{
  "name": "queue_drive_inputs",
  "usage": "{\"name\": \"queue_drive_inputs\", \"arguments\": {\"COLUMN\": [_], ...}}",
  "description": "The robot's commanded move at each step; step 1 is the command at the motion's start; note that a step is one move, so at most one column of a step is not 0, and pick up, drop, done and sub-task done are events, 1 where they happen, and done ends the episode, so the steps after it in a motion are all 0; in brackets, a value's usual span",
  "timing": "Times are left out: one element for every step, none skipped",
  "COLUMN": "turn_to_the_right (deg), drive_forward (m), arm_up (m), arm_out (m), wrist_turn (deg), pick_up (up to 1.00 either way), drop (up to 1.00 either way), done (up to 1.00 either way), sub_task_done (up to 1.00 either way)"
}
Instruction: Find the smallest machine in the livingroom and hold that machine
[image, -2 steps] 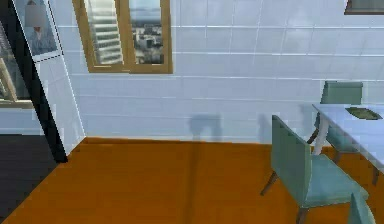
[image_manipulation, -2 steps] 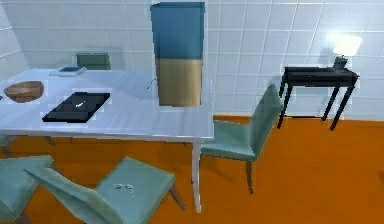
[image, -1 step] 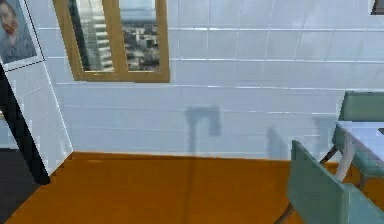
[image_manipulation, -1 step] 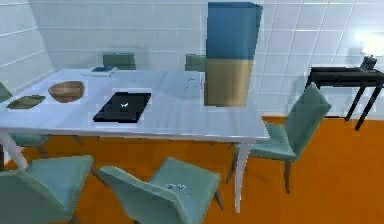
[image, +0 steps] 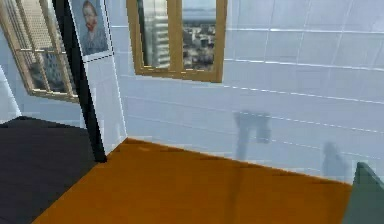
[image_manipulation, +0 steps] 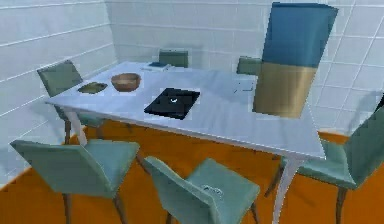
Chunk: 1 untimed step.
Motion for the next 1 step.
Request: {"name": "queue_drive_inputs", "arguments": {"turn_to_the_right": [30.0], "drive_forward": [0.00], "arm_up": [0.00], "arm_out": [0.00], "wrist_turn": [0.0], "pick_up": [0.00], "drop": [0.00], "done": [0.00], "sub_task_done": [0.00]}}
